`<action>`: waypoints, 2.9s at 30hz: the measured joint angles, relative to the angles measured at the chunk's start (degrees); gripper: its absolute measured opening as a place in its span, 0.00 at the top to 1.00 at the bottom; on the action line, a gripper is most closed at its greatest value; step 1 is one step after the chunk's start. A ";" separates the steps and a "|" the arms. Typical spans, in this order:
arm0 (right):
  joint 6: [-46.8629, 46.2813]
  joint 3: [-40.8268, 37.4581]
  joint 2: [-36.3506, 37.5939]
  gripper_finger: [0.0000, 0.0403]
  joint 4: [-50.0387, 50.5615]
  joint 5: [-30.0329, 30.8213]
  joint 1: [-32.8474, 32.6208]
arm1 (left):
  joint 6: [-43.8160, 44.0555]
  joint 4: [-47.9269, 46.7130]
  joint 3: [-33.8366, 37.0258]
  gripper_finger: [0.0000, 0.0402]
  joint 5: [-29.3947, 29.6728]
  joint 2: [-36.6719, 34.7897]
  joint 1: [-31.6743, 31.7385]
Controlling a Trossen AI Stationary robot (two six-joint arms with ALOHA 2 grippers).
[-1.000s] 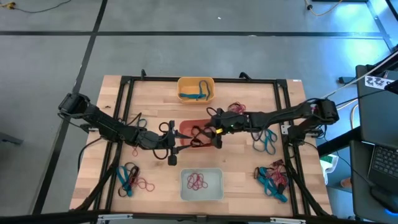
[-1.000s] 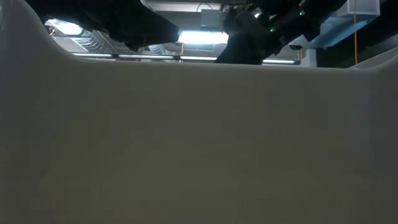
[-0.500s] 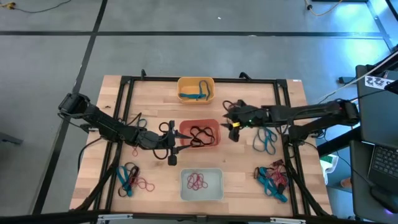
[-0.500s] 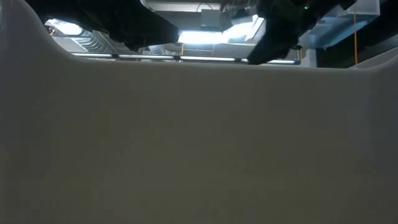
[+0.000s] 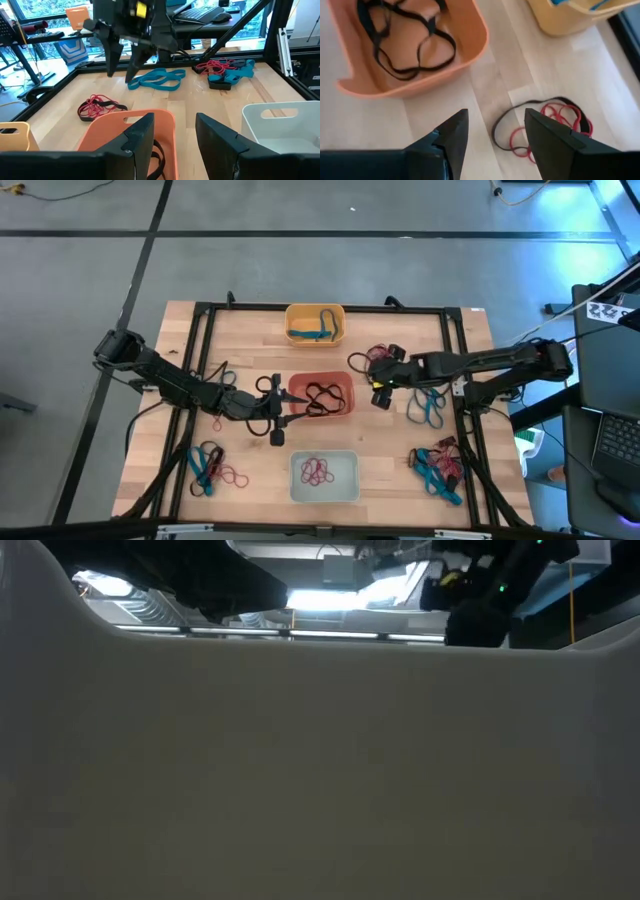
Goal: Sort rubber bands into baskets
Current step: Put the black rubber band in the orange bin
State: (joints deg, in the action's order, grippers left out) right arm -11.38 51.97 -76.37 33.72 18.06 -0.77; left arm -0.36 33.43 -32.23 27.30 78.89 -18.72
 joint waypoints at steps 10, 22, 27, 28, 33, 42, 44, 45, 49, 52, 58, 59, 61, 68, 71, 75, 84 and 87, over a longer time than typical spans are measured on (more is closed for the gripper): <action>1.05 -0.26 -9.37 0.52 1.10 -2.81 5.84 | -0.02 0.00 0.00 0.64 0.01 0.00 0.02; 2.35 -6.98 -12.14 0.52 -7.74 -7.68 8.45 | -0.02 -0.42 0.02 0.64 0.00 0.00 0.00; 2.34 -9.17 -12.14 0.52 -10.76 -8.52 8.43 | -0.02 -0.33 0.00 0.64 -0.02 0.00 0.00; 2.34 -9.53 -12.14 0.52 -10.93 -8.19 8.45 | 0.00 -0.33 0.02 0.64 -0.02 0.00 0.00; 2.32 -10.70 -12.14 0.53 -12.84 -8.63 8.43 | 0.24 -0.28 0.01 0.64 0.00 0.00 0.01; 3.78 -11.70 -12.12 0.80 -14.54 -10.10 8.41 | 0.26 -0.24 0.01 0.64 0.01 0.00 0.01; 4.27 -11.70 -12.12 0.88 -14.38 -10.00 8.41 | 0.26 -0.24 0.02 0.64 0.01 0.00 0.02; 4.41 -11.71 -12.12 0.92 -14.32 -9.86 8.41 | 0.28 -0.24 0.02 0.64 0.00 0.00 0.01; 5.86 -11.20 -11.68 0.97 -13.60 -9.51 8.30 | 0.28 -0.24 0.02 0.64 0.00 0.00 0.02; 5.90 -9.88 -10.02 0.94 -13.08 -9.51 8.30 | 0.31 -0.24 0.02 0.64 0.01 0.00 0.00; 8.39 -7.34 -4.08 0.97 -11.10 -8.86 8.30 | 0.31 -0.46 0.02 0.64 -0.02 0.00 0.02; 8.69 -6.86 -2.83 0.98 -10.44 -7.82 8.30 | 0.31 -0.49 0.02 0.64 -0.02 0.00 0.02; 8.89 -5.75 -0.64 0.99 -8.88 -5.36 8.31 | 0.33 -0.59 0.02 0.64 -0.02 0.00 0.00; 10.74 -3.10 6.16 0.96 -7.27 -1.21 8.32 | 0.42 -0.63 0.02 0.64 0.01 0.00 0.02; 11.55 -2.37 8.19 0.96 -7.14 1.05 8.30 | 0.42 -0.66 0.02 0.64 -0.01 -0.02 0.00; 11.86 -1.97 10.26 0.95 -7.11 6.76 8.30 | 0.42 -0.66 0.02 0.64 0.01 -0.01 0.01; 13.43 -1.97 11.29 0.95 -5.63 19.76 8.32 | 0.42 -0.66 0.02 0.64 0.00 -0.01 0.02; 14.41 -1.97 11.29 0.95 -5.67 12.33 8.34 | 0.42 -0.66 0.02 0.64 0.01 -0.02 0.02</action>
State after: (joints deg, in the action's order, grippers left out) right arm 3.03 50.00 -65.08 28.05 30.40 7.57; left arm 0.05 32.77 -32.21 27.31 78.87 -18.70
